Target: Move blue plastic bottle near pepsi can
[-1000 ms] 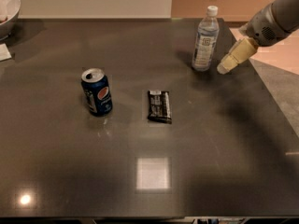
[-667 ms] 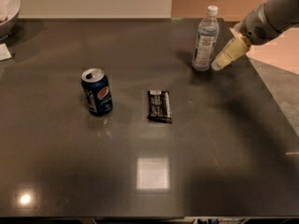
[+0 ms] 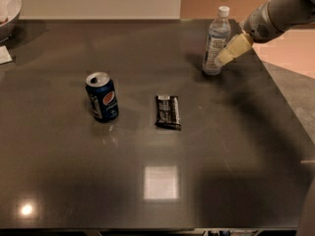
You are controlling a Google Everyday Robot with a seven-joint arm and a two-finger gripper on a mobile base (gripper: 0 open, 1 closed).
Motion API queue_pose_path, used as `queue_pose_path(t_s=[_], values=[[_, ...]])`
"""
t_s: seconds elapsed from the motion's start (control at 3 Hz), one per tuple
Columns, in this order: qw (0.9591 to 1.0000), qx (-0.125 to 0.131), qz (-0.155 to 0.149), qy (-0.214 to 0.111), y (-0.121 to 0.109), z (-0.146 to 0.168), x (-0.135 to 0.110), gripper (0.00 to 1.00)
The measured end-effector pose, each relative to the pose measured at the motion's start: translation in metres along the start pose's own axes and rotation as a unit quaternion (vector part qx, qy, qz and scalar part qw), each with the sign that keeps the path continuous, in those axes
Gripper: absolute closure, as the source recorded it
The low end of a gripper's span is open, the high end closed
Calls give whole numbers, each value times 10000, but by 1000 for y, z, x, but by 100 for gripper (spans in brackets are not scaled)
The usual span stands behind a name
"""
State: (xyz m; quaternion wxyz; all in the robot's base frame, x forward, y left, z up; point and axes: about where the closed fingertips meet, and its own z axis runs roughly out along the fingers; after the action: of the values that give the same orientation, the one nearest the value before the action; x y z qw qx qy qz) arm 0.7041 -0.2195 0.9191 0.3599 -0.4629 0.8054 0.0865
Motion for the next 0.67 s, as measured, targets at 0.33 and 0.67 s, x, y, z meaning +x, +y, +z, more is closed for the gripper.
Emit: queue_pose_path(t_s=[0.33,0.67], values=[[9999,-14,31,-152,-8,8,-12,0],[9996,-68,36,-285,-14,15,-21,0]])
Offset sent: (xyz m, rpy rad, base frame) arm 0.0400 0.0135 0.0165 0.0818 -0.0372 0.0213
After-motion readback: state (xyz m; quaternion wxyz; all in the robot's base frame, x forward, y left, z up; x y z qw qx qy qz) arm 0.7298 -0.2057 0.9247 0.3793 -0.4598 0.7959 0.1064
